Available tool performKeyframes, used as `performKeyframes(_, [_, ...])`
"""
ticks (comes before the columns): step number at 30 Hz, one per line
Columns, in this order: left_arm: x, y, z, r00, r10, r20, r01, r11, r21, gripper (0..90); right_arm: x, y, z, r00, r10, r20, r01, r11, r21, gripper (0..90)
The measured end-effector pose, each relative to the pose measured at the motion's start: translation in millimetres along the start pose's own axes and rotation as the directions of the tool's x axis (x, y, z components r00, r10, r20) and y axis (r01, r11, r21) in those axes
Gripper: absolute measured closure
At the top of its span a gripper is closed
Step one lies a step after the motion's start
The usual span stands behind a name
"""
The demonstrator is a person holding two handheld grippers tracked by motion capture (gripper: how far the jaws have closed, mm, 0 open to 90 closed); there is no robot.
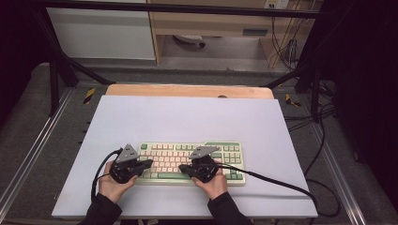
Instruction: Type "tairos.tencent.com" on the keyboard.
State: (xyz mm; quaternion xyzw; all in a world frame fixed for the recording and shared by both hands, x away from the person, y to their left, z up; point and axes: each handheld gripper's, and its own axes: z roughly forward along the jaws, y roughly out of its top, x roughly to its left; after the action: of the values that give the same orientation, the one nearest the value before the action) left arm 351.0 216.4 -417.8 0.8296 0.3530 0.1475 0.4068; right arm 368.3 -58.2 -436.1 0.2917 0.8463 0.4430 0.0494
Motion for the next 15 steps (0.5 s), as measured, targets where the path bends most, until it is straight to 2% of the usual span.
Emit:
performKeyframes(6, [-0.3, 0.2, -0.1, 1.0, 0.002, 0.001, -0.002, 1.0, 0.0, 89.9, 0.5, -0.9, -0.1, 0.9999, -0.011, 0.006, 0.011, 1.0, 0.007, 90.0])
performKeyframes(9, [-0.3, 0.3, -0.4, 1.0, 0.002, 0.002, -0.002, 1.0, -0.001, 89.9, 1.2, 1.4, -5.0, 0.9998, -0.014, 0.01, 0.015, 1.0, -0.012, 90.0])
performKeyframes(15, [-1.5, 1.5, -1.5, 1.0, 0.004, 0.004, -0.004, 1.0, -0.006, 89.9, -1.3, 5.2, -16.8, 0.9991, -0.028, 0.031, 0.028, 0.999, -0.015, 90.0])
